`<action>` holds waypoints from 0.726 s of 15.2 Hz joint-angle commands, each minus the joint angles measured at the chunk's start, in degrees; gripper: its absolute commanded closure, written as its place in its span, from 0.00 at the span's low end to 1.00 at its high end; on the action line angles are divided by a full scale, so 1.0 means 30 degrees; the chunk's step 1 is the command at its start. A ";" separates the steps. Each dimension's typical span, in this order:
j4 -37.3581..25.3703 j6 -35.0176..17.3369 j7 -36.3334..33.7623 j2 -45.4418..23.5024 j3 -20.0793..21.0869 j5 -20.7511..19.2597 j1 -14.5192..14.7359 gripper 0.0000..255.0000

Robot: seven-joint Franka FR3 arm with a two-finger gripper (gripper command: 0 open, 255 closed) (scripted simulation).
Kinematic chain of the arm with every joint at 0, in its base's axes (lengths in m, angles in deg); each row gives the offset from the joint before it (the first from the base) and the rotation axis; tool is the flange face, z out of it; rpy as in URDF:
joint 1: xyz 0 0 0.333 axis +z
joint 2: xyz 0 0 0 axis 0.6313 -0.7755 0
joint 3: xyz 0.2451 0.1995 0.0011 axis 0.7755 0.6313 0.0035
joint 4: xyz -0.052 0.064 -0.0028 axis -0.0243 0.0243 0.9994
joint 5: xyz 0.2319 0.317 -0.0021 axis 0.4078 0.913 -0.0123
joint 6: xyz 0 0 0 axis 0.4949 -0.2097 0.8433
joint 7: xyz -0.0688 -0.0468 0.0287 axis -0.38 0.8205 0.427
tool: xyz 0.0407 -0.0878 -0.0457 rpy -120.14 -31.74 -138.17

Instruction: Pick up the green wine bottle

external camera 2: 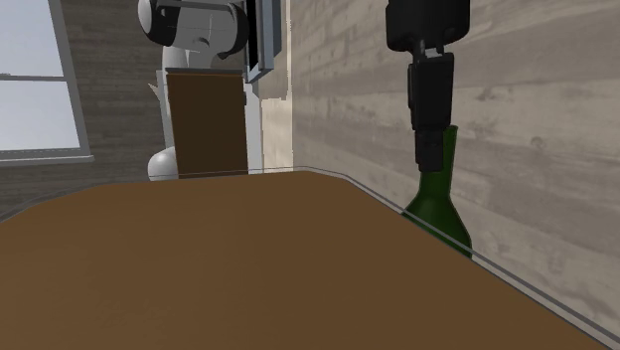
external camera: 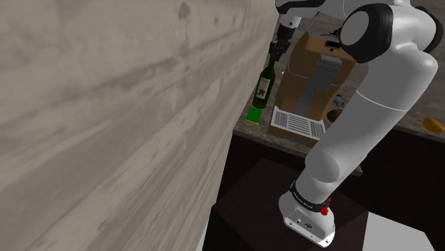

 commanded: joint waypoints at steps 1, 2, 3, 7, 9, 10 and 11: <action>0.0027 0.0002 0.0000 -0.0014 0.0002 -0.0001 0.0001 1.00; 0.0032 0.0007 -0.0001 -0.0004 0.0003 -0.0006 0.0002 1.00; 0.0086 -0.0020 -0.0035 0.0025 0.0019 -0.0023 0.0019 1.00; -0.1146 0.1050 0.0009 -0.0156 -0.0010 0.0062 -0.0009 1.00; -0.1803 0.1597 0.0041 -0.0280 -0.0030 0.0122 -0.0031 1.00; -0.2142 0.1873 0.0059 -0.0352 -0.0042 0.0156 -0.0044 1.00; -0.2489 0.2151 0.0079 -0.0429 -0.0055 0.0193 -0.0059 1.00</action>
